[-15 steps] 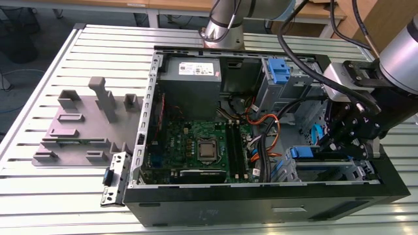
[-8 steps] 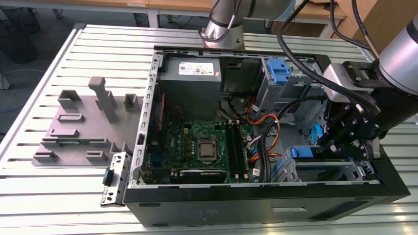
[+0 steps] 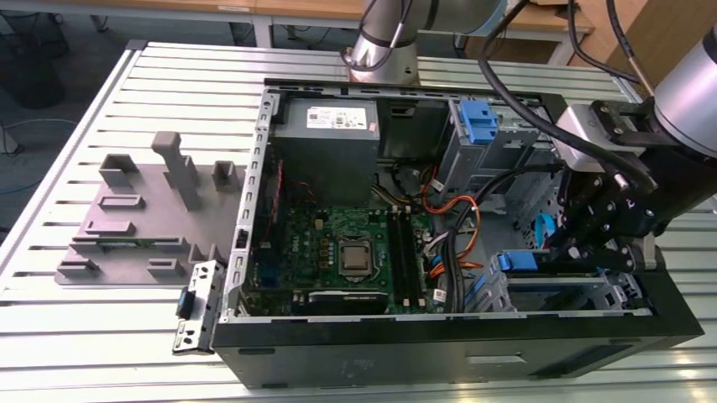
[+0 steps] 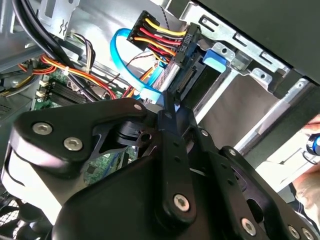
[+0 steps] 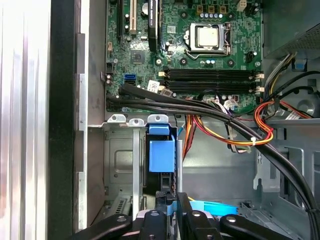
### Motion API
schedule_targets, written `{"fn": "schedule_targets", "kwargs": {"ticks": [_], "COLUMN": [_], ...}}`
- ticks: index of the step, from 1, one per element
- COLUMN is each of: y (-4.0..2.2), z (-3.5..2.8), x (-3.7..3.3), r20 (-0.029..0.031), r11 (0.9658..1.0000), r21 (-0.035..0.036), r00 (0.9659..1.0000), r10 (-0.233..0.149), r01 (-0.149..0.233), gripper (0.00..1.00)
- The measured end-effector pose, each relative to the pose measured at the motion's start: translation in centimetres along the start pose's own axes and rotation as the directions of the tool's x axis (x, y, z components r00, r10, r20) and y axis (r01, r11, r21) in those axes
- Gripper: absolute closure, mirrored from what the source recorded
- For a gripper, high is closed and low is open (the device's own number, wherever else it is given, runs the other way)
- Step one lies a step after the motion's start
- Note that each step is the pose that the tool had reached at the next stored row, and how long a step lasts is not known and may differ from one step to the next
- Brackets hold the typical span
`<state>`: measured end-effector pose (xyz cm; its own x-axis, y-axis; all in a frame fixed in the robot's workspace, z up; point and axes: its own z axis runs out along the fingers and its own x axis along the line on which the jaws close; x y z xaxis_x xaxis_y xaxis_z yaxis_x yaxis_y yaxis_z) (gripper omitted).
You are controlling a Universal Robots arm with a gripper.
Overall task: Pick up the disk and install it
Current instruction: 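Insert the first disk wire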
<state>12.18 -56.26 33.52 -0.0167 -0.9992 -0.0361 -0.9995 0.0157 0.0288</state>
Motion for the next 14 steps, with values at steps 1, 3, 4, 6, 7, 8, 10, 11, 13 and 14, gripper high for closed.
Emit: {"fn": "schedule_targets", "kwargs": {"ticks": [1, 3, 4, 6, 7, 8, 10, 11, 13, 14], "y": [0.00, 0.02, 0.02, 0.04, 0.04, 0.04, 0.04, 0.00, -0.21, -0.34], "z": [-0.22, -0.64, -0.81, -1.19, -1.36, -1.44, -1.43, -1.44, -1.45, -1.46], "x": [-0.01, -0.02, -0.03, -0.05, -0.05, -0.06, -0.06, -0.06, -0.06, -0.06], "r20": [-0.0001, 0.0000, 0.0000, 0.0000, -0.0001, 0.0000, 0.0002, 0.0001, -0.0001, -0.0001], "r11": [1.0000, 1.0000, 1.0000, 1.0000, 1.0000, 1.0000, 1.0000, 1.0000, 1.0000, 1.0000], "r21": [0.0000, 0.0000, 0.0000, 0.0000, 0.0000, -0.0001, 0.0000, -0.0001, -0.0001, -0.0001], "r00": [1.0000, 1.0000, 1.0000, 1.0000, 1.0000, 1.0000, 1.0000, 1.0000, 1.0000, 1.0000], "r10": [0.000, 0.000, 0.000, 0.000, 0.000, 0.000, 0.000, 0.000, 0.000, 0.000], "r01": [0.000, 0.000, 0.000, 0.000, 0.000, 0.000, 0.000, 0.000, 0.000, 0.000], "gripper": [0.76, 0.76, 0.76, 0.76, 0.76, 0.76, 0.76, 0.76, 0.76, 0.76]}}
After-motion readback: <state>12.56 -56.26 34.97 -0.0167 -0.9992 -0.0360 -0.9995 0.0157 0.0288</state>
